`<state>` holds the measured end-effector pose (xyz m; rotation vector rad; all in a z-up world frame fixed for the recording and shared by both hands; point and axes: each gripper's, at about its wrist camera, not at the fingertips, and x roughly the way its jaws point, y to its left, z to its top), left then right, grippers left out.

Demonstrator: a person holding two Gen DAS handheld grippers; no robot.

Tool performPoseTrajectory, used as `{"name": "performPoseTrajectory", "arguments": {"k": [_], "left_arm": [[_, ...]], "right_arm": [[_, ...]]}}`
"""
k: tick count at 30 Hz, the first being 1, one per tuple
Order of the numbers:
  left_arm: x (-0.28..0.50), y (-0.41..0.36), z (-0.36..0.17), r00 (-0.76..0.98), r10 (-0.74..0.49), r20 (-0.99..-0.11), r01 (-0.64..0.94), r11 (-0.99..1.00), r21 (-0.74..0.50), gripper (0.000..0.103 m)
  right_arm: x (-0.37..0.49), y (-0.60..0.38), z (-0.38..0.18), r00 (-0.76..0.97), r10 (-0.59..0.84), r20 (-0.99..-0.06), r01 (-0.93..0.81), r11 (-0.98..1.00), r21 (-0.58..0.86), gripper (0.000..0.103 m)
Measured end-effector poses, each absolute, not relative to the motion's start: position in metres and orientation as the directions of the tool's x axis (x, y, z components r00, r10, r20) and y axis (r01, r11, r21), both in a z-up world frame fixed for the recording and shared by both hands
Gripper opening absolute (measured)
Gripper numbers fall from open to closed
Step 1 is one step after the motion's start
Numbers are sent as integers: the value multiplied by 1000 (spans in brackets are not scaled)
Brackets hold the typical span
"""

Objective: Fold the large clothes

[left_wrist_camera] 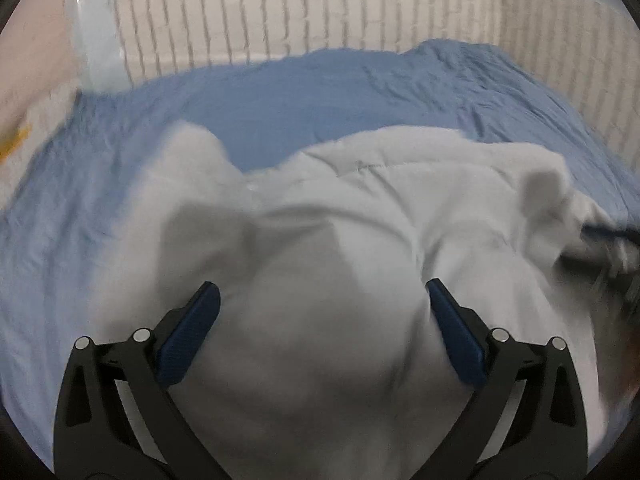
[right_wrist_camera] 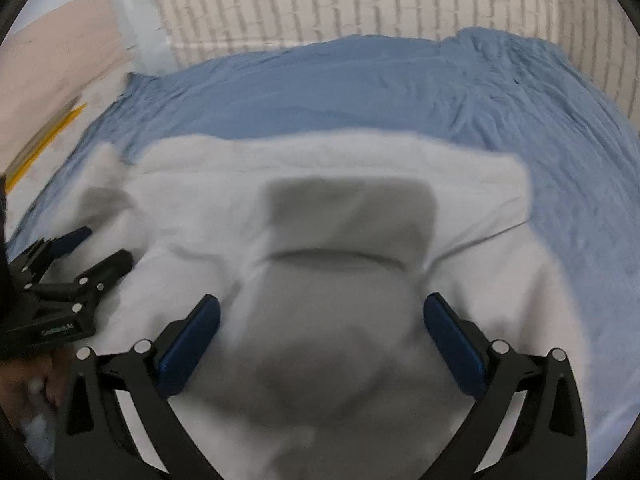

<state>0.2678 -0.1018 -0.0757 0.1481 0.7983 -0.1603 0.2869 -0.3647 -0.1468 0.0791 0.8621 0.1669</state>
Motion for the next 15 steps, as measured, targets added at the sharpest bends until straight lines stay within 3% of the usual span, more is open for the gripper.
{"name": "performPoseTrajectory", "arguments": {"k": [4,7,9,11,15], "left_arm": [[208,-65,-37,729,-12,-684,227,947,225,100],[186,-17,-21,714,15,-700,149,973,173,100],[175,17,-19,684,34,-729,48,995,91,100],[161,44,-20,671,17,-742,-15,1000,10,100],[146,65,-27,663,-22,-749,-30,998,-57,100]], "right_arm": [[229,-378,-96,676,110,-728,-181,983,-20,101],[181,-407,-101,692,13,-722,-155,979,-131,101],[163,-435,-120,665,-4,-747,-71,995,-68,101],[154,-474,-146,575,66,-815,64,990,126,101],[157,-486,-156,552,78,-830,139,973,183,101]]}}
